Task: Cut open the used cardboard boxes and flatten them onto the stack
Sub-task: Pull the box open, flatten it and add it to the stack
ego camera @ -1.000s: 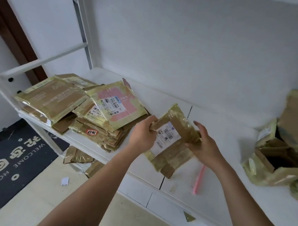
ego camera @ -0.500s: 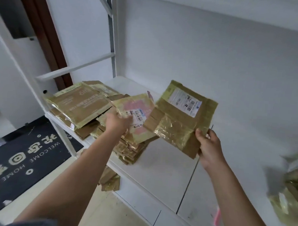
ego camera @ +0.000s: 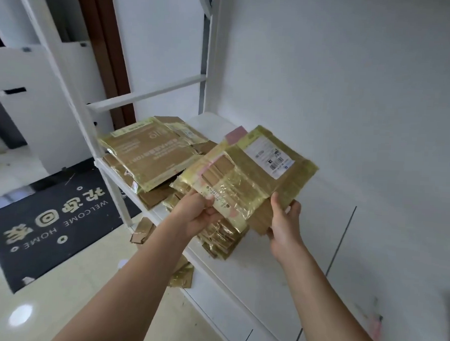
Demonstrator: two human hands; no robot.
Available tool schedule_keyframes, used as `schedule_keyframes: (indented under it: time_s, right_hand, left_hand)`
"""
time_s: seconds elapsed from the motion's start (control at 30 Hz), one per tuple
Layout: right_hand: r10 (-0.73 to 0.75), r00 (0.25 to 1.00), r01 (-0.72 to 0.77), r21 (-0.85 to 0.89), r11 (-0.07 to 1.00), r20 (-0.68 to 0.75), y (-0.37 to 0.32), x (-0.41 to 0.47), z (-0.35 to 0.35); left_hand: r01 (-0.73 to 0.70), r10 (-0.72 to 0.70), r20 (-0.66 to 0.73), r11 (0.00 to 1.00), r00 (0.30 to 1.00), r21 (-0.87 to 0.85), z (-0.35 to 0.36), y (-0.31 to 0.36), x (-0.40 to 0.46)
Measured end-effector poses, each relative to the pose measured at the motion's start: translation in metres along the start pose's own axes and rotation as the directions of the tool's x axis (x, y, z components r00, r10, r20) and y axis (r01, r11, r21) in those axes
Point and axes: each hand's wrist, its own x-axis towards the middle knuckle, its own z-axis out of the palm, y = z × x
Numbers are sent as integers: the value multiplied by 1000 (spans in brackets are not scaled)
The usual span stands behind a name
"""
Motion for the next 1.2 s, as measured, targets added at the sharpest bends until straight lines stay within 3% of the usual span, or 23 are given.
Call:
schedule_keyframes:
  time_s: [0.13, 0.23, 0.27, 0.33, 0.37, 0.43, 0.5, 0.63, 0.77, 0.87, 1.0, 1.07, 1.13, 1.2]
  right_hand:
    - [-138, 983, 139, -1, 990, 124, -18, 1, 18]
    - [-187, 976, 194, -51, 980, 113, -25, 7, 30]
    - [-194, 978, 201, -92, 975, 78, -25, 10, 34]
    - [-166, 986, 162, -163, 973, -15, -22, 15, 38]
    - [-124, 990, 111, -175, 978, -63, -19, 18, 39]
    - [-38, 990, 13, -180, 984, -138, -13, 24, 36]
    - [-14, 986, -16, -182, 983, -165, -5, 28, 31]
    - [-26, 983, -3, -154, 988, -184, -4, 32, 20]
    - [-90, 967, 68, -99, 993, -240, -19, 32, 8]
    - [-130, 953, 127, -28, 991, -273, -35, 35, 2]
    - [-242, 949, 224, -108, 969, -203, -43, 34, 21]
    - [-236, 956, 202, -190, 961, -174, -31, 33, 35]
    - [-107, 978, 64, -228, 972, -178, -9, 30, 44]
    - [5, 982, -52, -246, 968, -187, 13, 29, 44]
  left_hand:
    - [9, -9, 7, 1000, 1000, 22, 7, 9, -4]
    - [-10, 10, -31, 1000, 999, 2, 4, 19, -5]
    - [-3, 6, -60, 999, 998, 44, 2, 22, -7]
    - [11, 51, -201, 955, 978, 297, -3, 26, -9]
    - [8, 139, -294, 894, 946, 448, -7, 27, -8]
    - [-9, 400, -422, 734, 814, 679, -17, 30, -5]
    - [-3, 535, -423, 624, 731, 782, -28, 33, -1]
    - [-66, 478, -302, 612, 825, 788, -34, 28, 7]
    - [-126, 509, -336, 675, 793, 727, -34, 24, 16]
    - [-169, 582, -266, 585, 768, 793, -35, 25, 20]
    - [-172, 549, -163, 507, 820, 845, -32, 24, 20]
    - [-127, 516, -218, 552, 828, 824, -32, 25, 19]
    - [-71, 482, -339, 651, 808, 756, -34, 25, 15]
    - [-79, 574, -425, 654, 700, 752, -42, 24, 9]
